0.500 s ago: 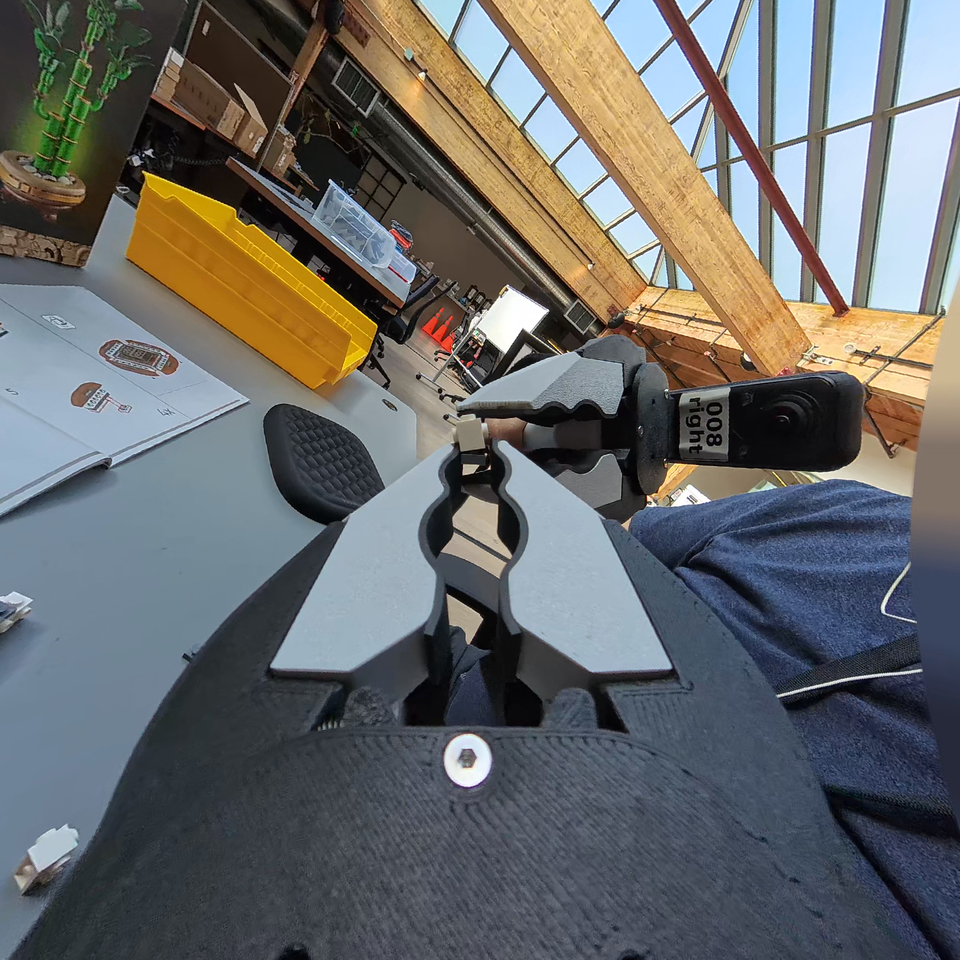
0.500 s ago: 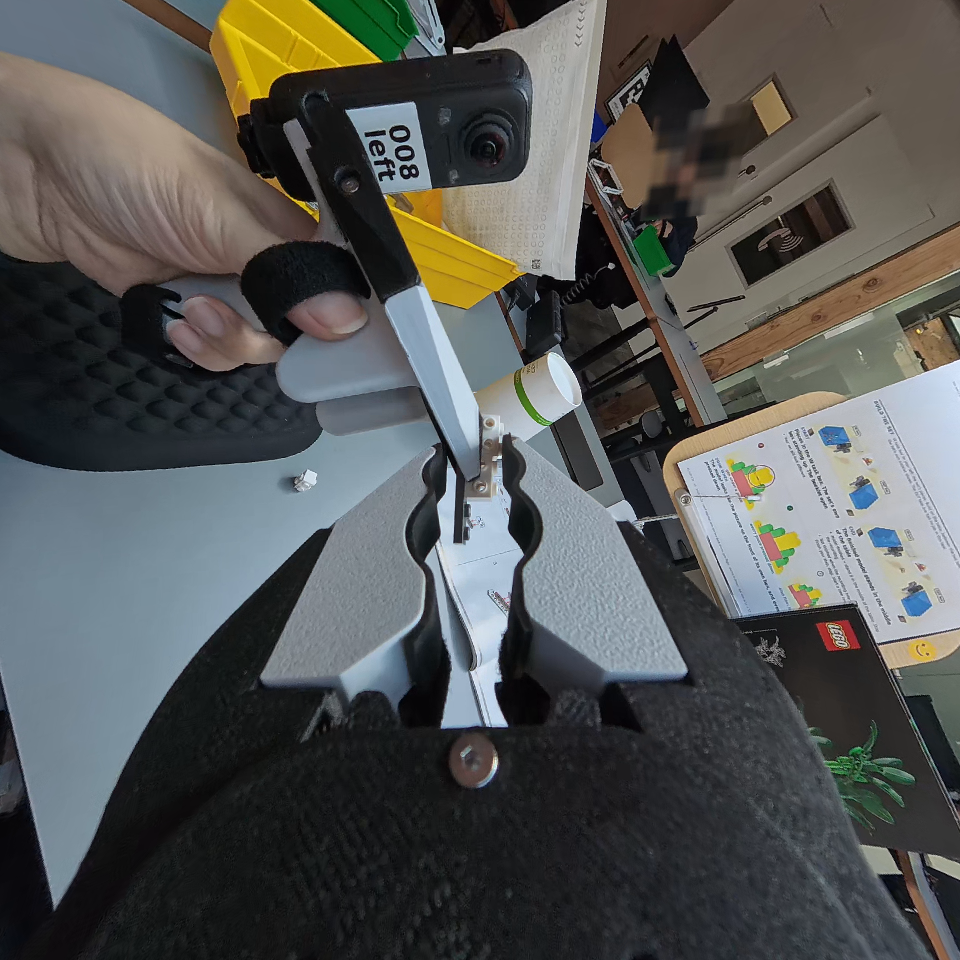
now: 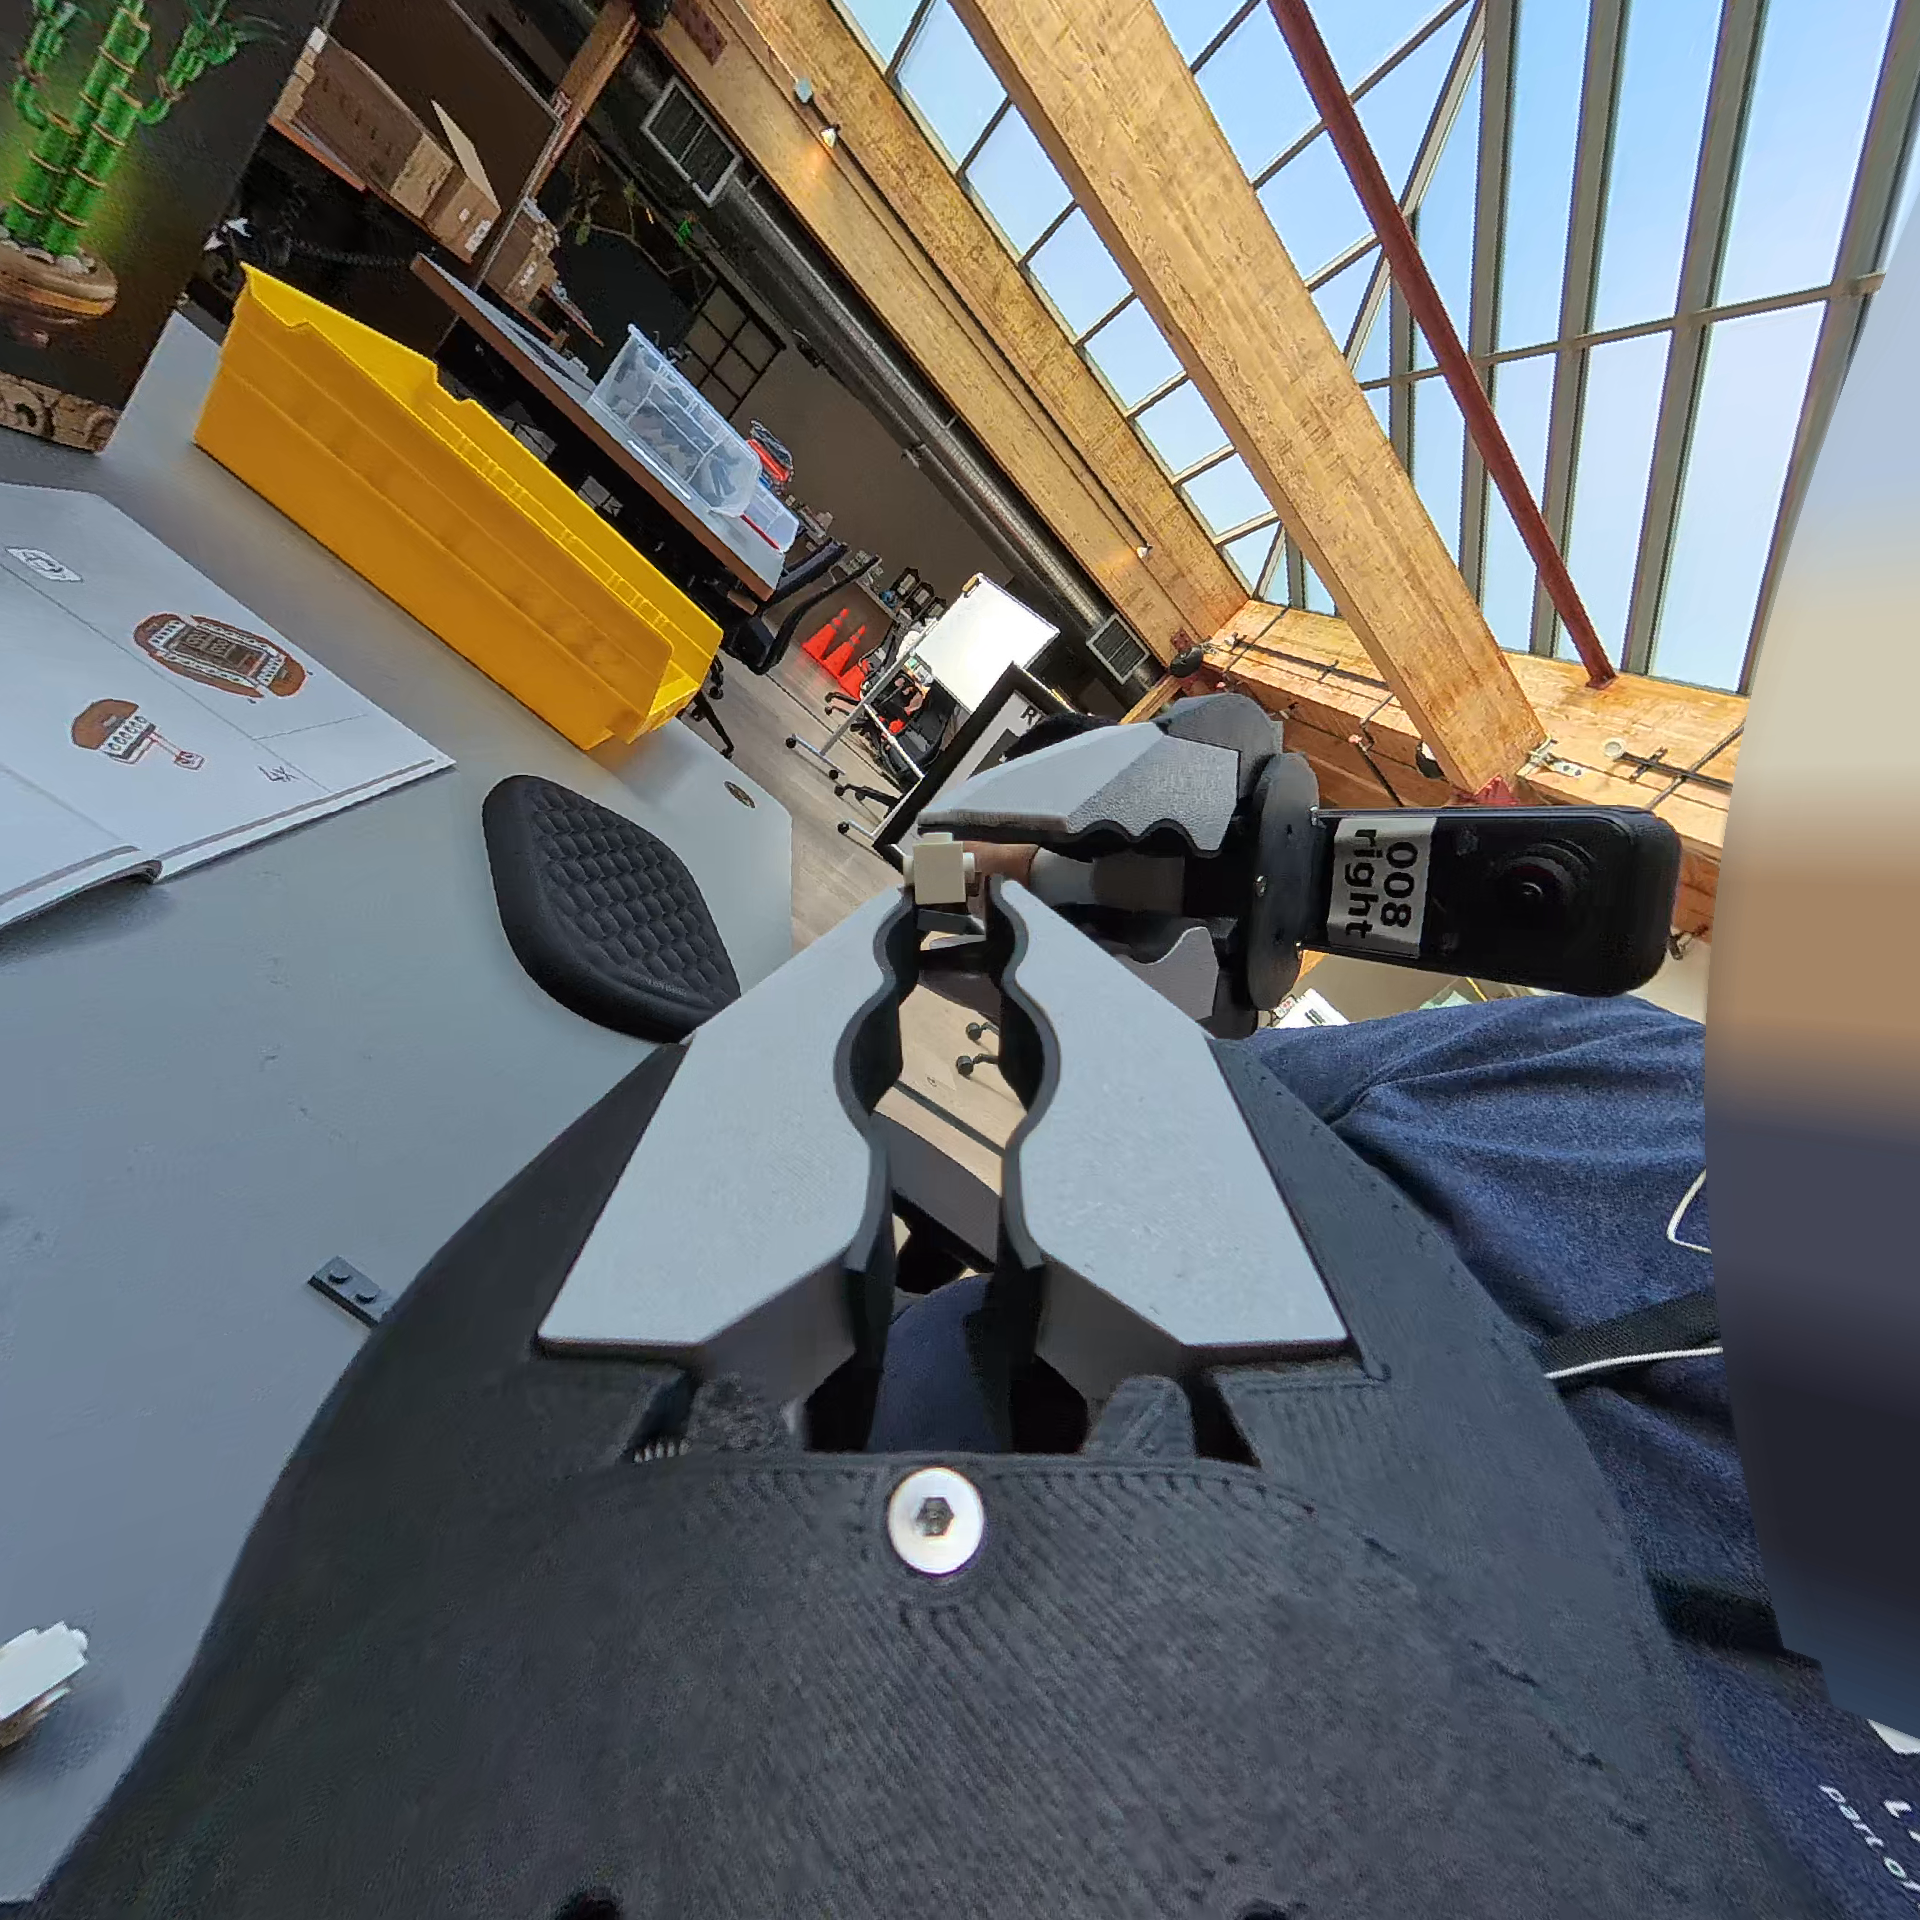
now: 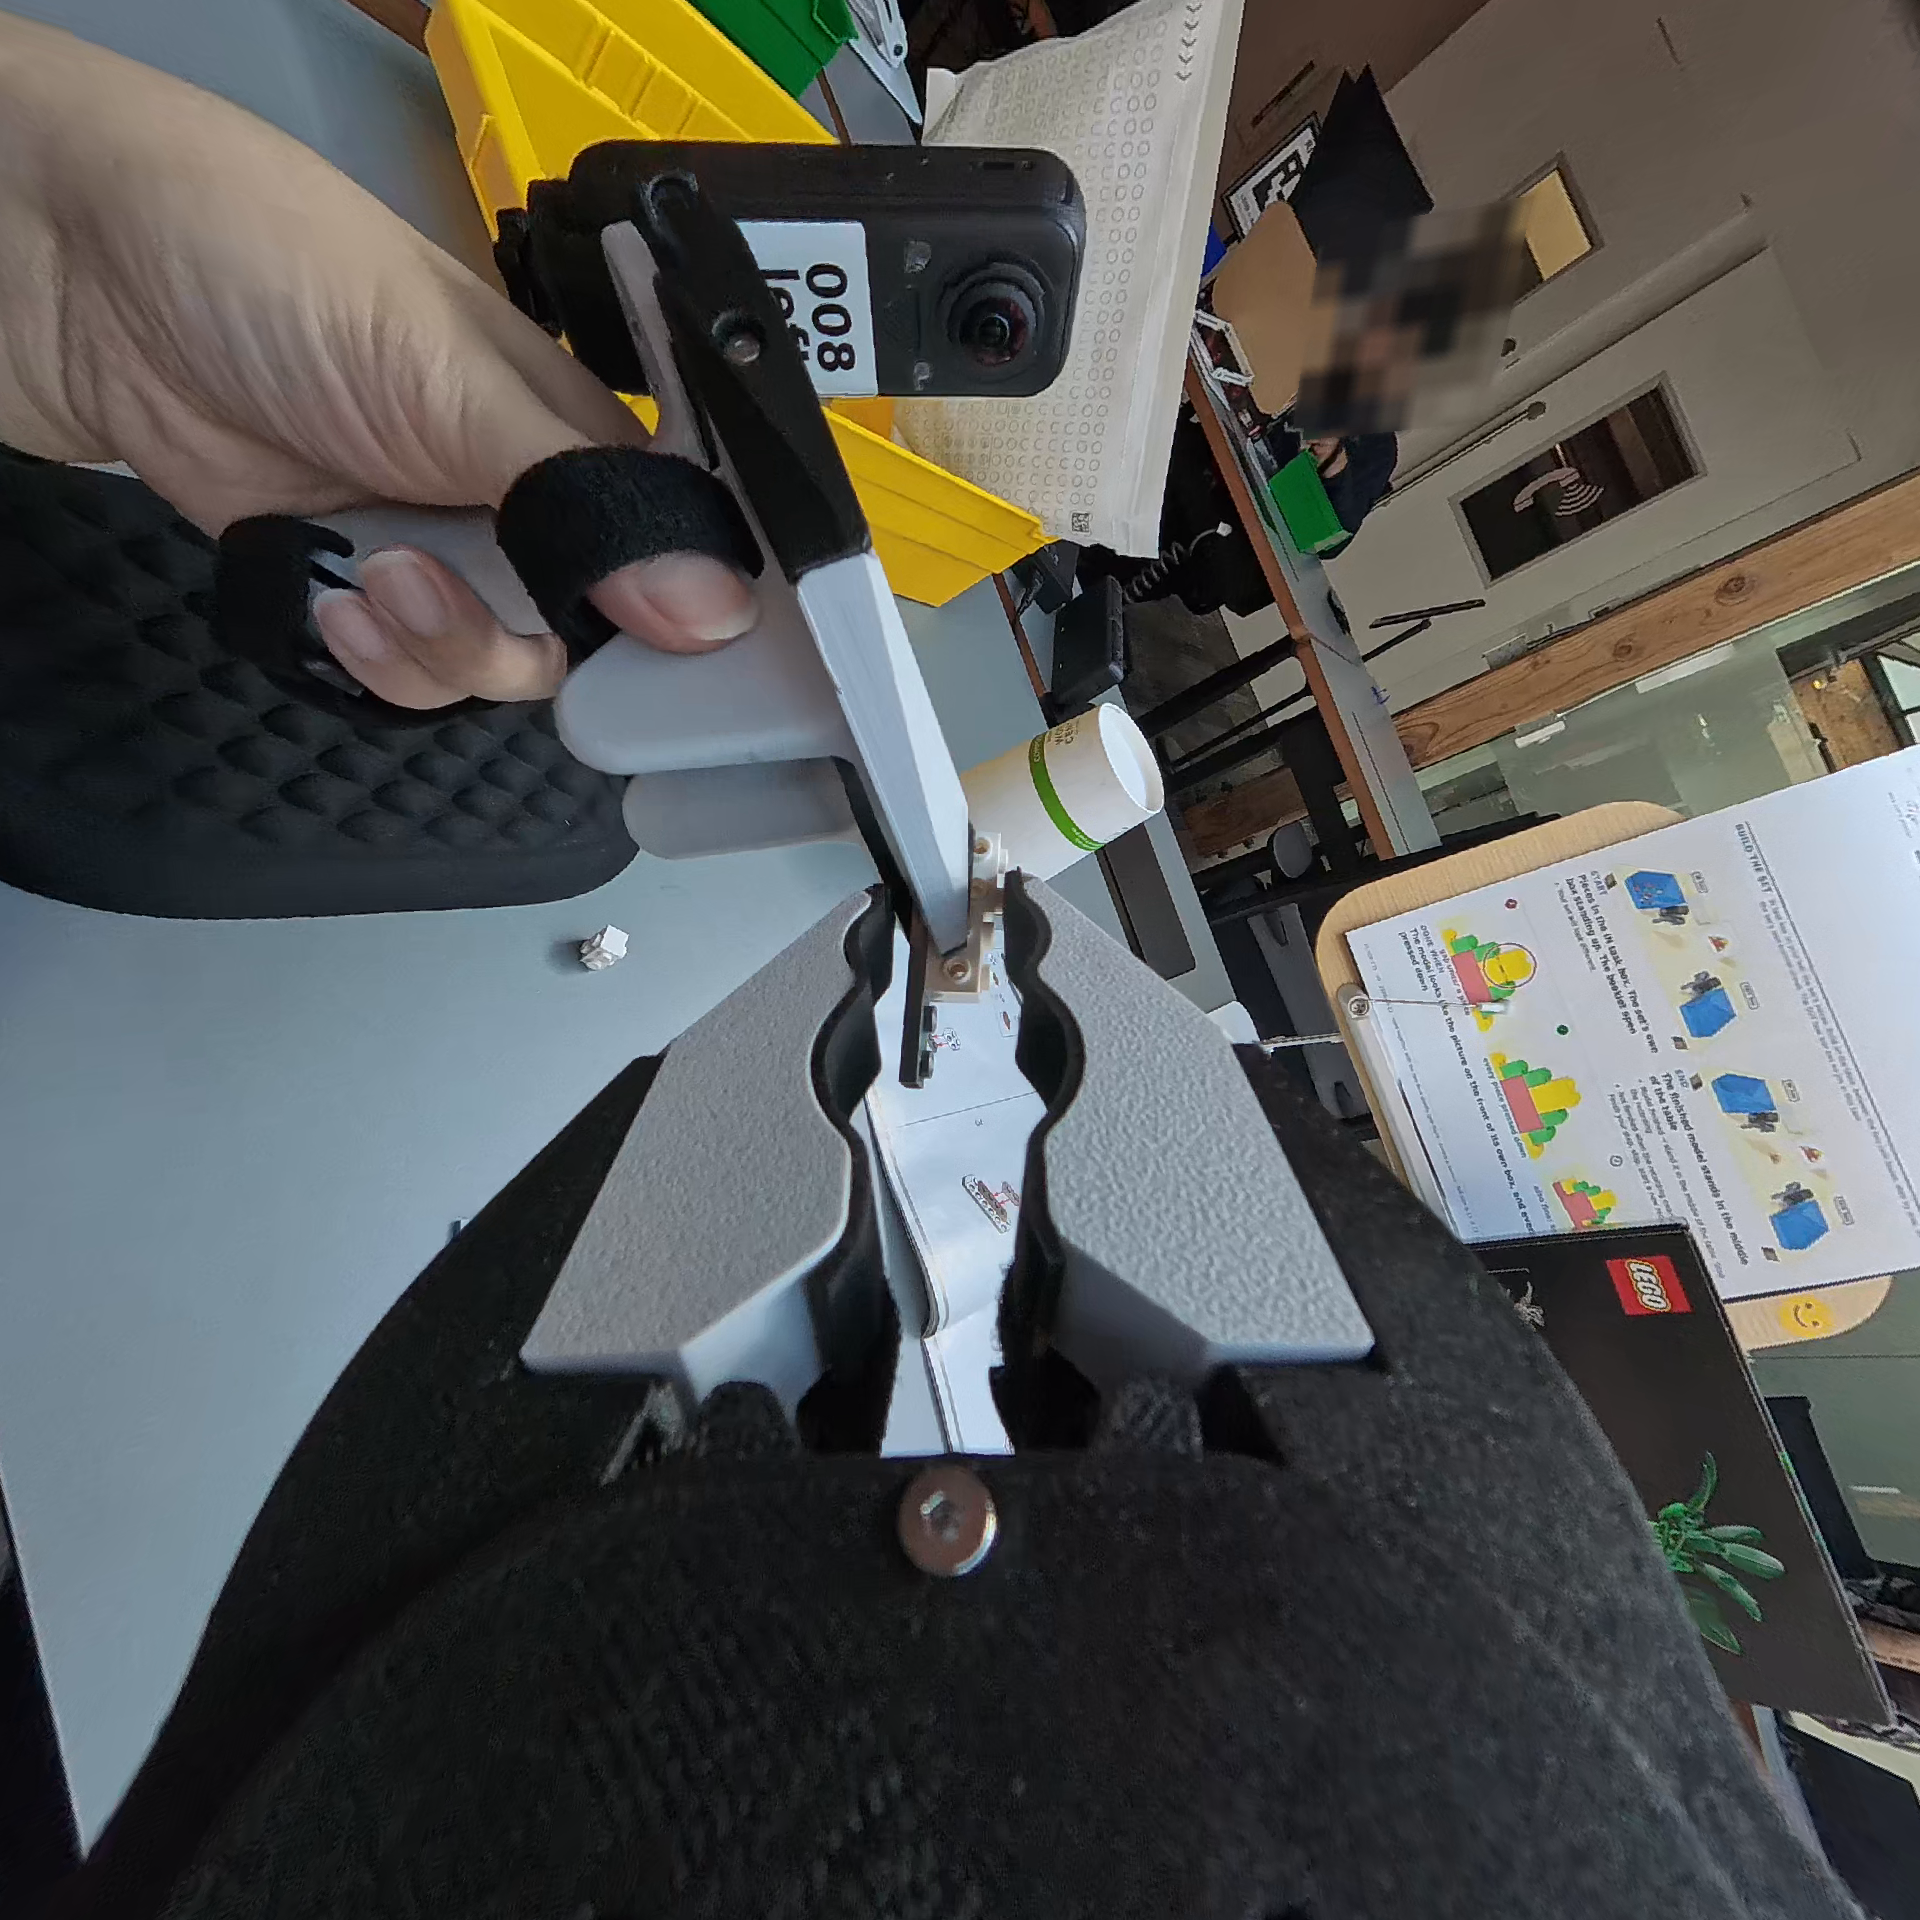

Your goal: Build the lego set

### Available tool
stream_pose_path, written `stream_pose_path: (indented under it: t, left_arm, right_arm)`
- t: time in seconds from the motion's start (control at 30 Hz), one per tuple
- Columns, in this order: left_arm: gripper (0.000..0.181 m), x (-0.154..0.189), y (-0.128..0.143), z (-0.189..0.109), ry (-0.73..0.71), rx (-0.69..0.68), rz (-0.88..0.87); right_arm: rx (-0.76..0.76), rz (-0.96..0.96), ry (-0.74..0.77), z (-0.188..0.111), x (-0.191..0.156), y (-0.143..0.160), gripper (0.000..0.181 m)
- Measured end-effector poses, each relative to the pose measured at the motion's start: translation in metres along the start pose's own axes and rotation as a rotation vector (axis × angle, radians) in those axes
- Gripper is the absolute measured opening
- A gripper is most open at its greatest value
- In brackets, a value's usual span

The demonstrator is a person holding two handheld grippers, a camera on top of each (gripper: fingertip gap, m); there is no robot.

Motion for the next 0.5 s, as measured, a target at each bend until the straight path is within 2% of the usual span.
stream_pose_path:
  t: [0.17,0.37,0.5]
  left_arm:
    - [0.008,-0.003,0.003,0.001,-0.070,-0.037,0.042]
    - [0.007,0.004,0.002,0.000,-0.067,-0.063,0.120]
    - [0.007,0.010,-0.001,0.002,-0.030,-0.040,0.112]
  right_arm:
    - [-0.017,-0.043,0.016,0.001,-0.002,0.003,0.020]
    - [0.031,-0.063,0.021,-0.004,-0.003,-0.002,0.020]
    - [0.064,-0.049,0.012,-0.009,-0.001,-0.006,0.019]
Point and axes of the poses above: each gripper's, where its closed fingertips meet, z out along the fingers, y out of its underside, x = y × z across the jaws, the point moved 4 cm from there along -z, back along the fingers, and after that the axes turned 11 degrees about z, right-handed, at the moved point
